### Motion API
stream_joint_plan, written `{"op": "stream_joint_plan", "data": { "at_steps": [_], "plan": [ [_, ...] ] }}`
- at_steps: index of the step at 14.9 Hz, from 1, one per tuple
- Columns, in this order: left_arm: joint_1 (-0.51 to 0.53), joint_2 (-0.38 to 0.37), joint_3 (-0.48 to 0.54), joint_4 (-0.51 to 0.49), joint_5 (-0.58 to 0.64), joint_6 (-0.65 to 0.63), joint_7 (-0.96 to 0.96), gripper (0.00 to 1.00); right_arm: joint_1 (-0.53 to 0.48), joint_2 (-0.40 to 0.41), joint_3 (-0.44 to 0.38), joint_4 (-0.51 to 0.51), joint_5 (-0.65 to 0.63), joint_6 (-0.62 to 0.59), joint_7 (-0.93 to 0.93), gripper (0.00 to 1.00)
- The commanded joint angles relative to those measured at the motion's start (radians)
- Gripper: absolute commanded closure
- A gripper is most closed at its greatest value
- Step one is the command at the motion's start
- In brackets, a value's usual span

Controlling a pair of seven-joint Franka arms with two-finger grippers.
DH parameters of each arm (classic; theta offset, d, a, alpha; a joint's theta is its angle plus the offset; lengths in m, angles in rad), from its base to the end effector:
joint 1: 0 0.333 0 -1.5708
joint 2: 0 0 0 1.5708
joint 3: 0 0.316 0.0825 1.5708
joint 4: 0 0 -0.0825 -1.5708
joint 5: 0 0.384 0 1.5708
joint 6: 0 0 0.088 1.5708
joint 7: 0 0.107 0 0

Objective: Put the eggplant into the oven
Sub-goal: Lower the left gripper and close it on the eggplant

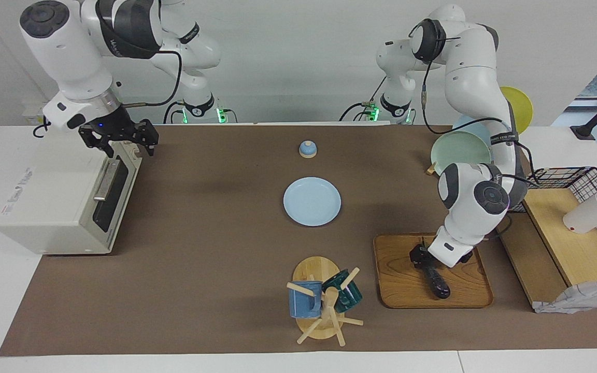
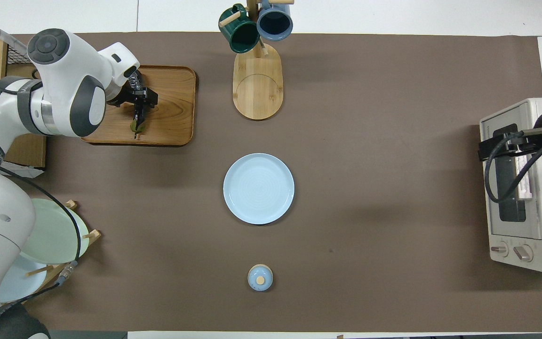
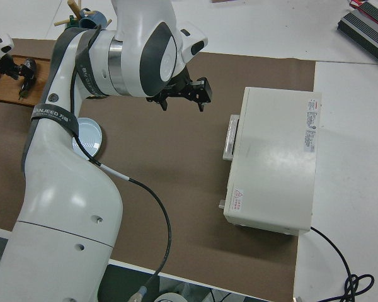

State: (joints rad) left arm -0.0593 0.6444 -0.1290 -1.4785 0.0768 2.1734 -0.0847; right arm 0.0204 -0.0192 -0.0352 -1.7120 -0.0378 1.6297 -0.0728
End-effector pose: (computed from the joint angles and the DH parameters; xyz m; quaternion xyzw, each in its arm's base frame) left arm 0.7101 -0.1157 0.3053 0.9979 -0.0587 0.0270 0.0098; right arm 0.5486 -0.0121 0.5734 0.9989 0.0307 -0.0323 0.0171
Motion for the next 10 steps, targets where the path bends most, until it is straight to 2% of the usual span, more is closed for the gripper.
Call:
{"op": "stream_joint_plan", "data": {
  "at_steps": [1, 3, 4, 5, 10],
  "plan": [
    [0.001, -0.037, 0.002, -0.052, 0.020, 0.032, 0.008, 0.22, 0.000, -0.007, -0.006, -0.003, 0.024, -0.014, -0.015, 0.00],
    [0.001, -0.037, 0.002, -0.055, 0.023, 0.037, 0.013, 0.66, 0.000, -0.007, -0.006, -0.003, 0.024, -0.014, -0.015, 0.00],
    [0.001, -0.037, 0.002, -0.051, 0.020, 0.033, 0.014, 0.93, 0.000, -0.007, -0.006, -0.003, 0.024, -0.014, -0.015, 0.00],
    [0.003, -0.037, 0.000, -0.049, 0.020, 0.034, 0.016, 1.00, 0.000, -0.007, -0.006, -0.003, 0.024, -0.014, -0.015, 0.00],
    [0.000, -0.037, 0.000, -0.030, 0.011, 0.019, 0.020, 1.00, -0.002, -0.007, -0.006, -0.003, 0.024, -0.014, -0.015, 0.00]
  ]
}}
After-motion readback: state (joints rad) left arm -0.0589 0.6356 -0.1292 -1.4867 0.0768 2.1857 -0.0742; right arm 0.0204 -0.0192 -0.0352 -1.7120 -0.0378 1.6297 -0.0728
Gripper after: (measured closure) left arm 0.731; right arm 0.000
